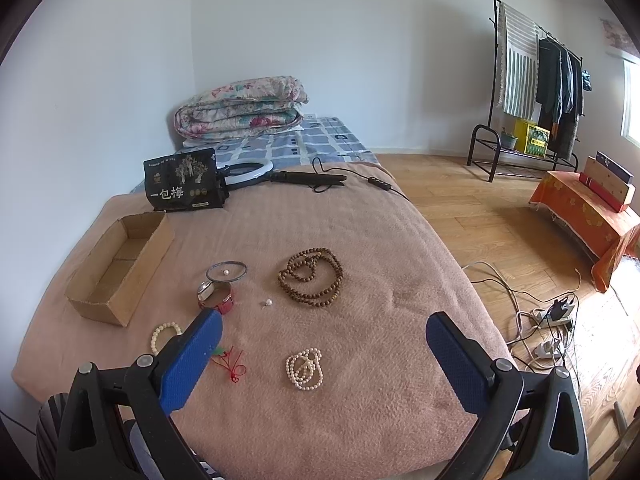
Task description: Organize jewelry
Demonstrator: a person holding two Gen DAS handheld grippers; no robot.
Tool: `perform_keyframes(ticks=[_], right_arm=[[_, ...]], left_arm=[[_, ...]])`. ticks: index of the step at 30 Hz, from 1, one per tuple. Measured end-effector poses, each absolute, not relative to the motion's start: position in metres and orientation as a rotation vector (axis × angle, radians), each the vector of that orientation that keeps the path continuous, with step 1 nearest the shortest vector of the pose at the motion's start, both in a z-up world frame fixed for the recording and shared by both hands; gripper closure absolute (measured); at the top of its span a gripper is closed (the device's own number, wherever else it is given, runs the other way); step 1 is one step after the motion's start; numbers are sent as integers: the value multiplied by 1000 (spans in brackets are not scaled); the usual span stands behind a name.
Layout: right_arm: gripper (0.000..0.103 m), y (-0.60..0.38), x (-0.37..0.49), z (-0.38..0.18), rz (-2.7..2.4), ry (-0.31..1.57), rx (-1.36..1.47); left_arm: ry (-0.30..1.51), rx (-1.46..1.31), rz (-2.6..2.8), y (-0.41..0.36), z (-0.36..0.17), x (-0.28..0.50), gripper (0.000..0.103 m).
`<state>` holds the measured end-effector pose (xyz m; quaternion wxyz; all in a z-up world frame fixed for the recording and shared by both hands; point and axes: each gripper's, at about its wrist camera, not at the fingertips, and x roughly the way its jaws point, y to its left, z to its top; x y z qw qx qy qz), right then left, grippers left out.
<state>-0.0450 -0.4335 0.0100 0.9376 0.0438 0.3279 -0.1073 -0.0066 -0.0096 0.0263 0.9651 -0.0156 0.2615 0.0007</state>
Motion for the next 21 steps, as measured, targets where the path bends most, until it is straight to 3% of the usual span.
perform_keyframes(ticks=[21], right_arm=[[0,-440,-43,7,-238,676,88]], left_arm=[[547,-16,-16,-15,26,-1,0]])
